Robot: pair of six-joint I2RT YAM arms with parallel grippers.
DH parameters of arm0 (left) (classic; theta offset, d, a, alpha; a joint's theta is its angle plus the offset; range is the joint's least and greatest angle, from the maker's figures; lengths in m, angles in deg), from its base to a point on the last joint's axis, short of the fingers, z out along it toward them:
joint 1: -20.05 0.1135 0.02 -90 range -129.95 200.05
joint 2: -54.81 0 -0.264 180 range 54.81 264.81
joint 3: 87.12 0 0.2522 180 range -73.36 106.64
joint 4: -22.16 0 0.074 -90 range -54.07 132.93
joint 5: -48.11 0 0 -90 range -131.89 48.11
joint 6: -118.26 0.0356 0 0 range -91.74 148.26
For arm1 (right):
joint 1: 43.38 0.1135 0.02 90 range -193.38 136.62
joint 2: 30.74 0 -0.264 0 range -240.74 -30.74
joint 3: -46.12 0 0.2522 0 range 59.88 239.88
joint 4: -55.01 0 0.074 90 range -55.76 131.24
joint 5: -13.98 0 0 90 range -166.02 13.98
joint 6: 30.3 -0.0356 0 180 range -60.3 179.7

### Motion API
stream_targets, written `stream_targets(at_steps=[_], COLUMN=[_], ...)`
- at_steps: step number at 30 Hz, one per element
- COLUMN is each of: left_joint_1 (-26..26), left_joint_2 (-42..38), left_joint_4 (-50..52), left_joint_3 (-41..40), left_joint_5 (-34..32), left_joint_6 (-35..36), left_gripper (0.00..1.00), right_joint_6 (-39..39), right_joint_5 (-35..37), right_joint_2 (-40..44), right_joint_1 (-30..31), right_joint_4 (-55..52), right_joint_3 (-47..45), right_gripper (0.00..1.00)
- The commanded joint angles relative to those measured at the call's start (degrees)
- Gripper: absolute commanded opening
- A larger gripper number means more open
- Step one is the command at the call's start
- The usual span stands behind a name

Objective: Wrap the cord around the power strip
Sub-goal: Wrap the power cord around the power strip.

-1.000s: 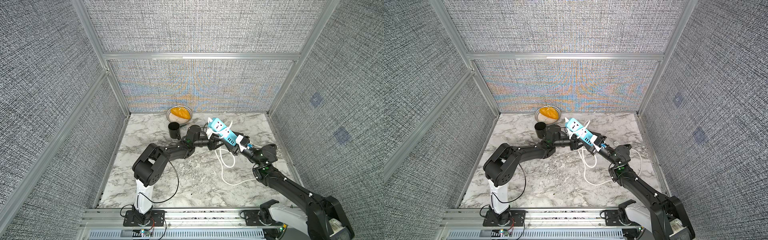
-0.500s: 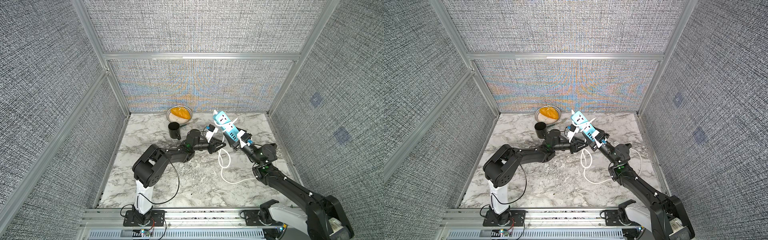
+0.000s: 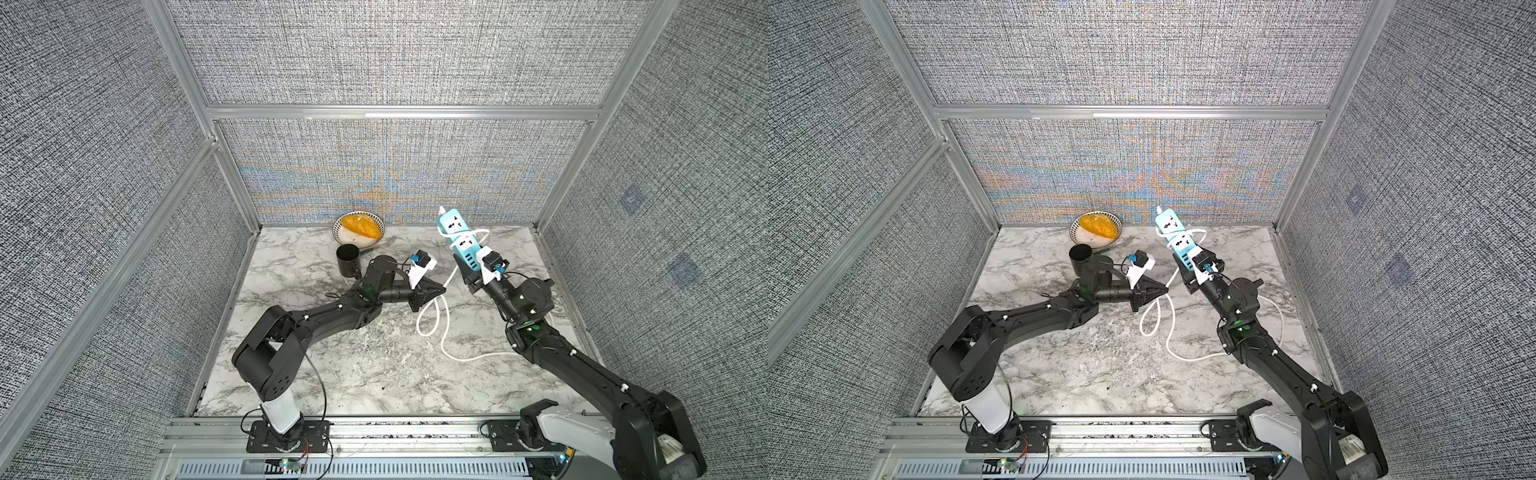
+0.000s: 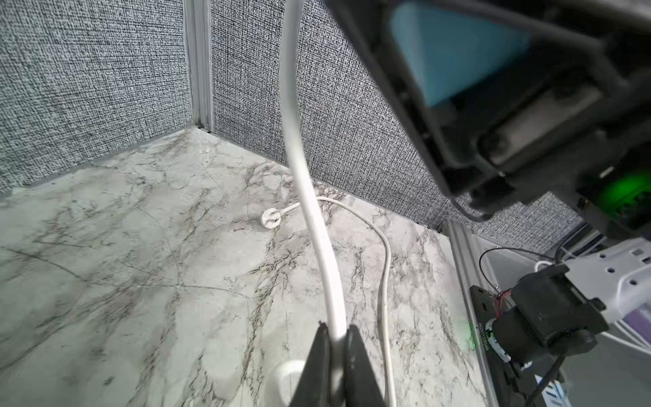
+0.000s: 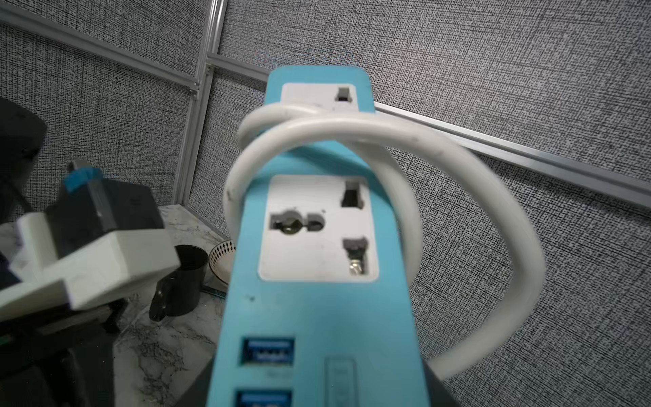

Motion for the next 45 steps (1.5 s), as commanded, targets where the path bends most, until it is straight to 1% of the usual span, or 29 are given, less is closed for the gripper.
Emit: stream_targets(at_steps=[1,4,7,9,13,16,18,20,22,24,28,31,34,38,41,45], left_joint_1=[-0.09,-0.15,-0.15,-0.06,-0.06,-0.08,-0.06,-0.06,-0.06,-0.07,-0.06,-0.06,0.01,0.07,0.2,0.38], left_joint_2=[-3.38,-6.1,-7.09,-7.68,-7.99,-7.87,-7.49,-7.01,-6.71,-6.8,-6.62,-5.69,-3.84,-3.01,-3.85,-6.07], left_joint_4=[10.93,16.77,23.13,26.39,28.28,31.87,35.89,39.25,41.42,40.56,34.99,31.56,29.43,23.82,20.11,18.81], left_joint_3=[0.73,2.11,4.57,5.81,6.92,9.79,12.31,14.32,15.97,15.64,12.49,11.12,11.2,9.85,7.97,6.14], left_joint_5=[-3.49,-7.45,-9.57,-10.14,-10.06,-12.41,-14.45,-14.89,-14.92,-13.97,-12.55,-11.8,-11.44,-11.45,-13.4,-14.81], left_joint_6=[10.64,16.04,20.82,22.8,24.31,26.29,29.13,31.62,32.26,31.8,29.41,27.2,25.37,22.89,22.0,22.88], left_gripper=[0.06,0.04,0.04,0.04,0.05,0.06,0.06,0.05,0.06,0.08,0.14,0.19,0.23,0.34,0.44,0.5], right_joint_6=[0.36,1.67,3.04,4.54,8.09,10.46,11.32,11.56,12.21,12.04,10.86,10.14,8.09,5.43,4.45,4.34], right_joint_5=[1.57,1.41,0.97,1.27,2.4,0.79,0.56,2.13,4.92,5.42,4.2,1.29,-2.4,-6.27,-7.4,-7.83], right_joint_2=[0.01,-0.42,-0.53,-0.47,0.09,-0.24,-1.15,-2.35,-3.16,-2.48,-0.48,-1.26,-1.93,-2.89,-3.43,-4.12], right_joint_1=[-0.87,-1.13,-1.16,-1.17,-1.16,-1.05,-0.79,-0.36,0.35,0.71,0.89,1.21,1.46,1.57,1.56,1.55], right_joint_4=[-5.14,-11.7,-16.0,-19.64,-27.02,-33.89,-38.04,-41.08,-43.03,-42.32,-38.8,-40.44,-39.45,-37.61,-37.22,-37.89], right_joint_3=[2.19,4.39,5.62,6.7,8.94,11.8,14.43,15.74,16.69,16.62,17.87,21.63,23.59,24.99,25.87,26.51], right_gripper=[0.0,0.0,0.0,0.0,0.0,0.0,0.0,0.0,0.0,0.0,0.0,0.0,0.0,0.0,0.0,0.0])
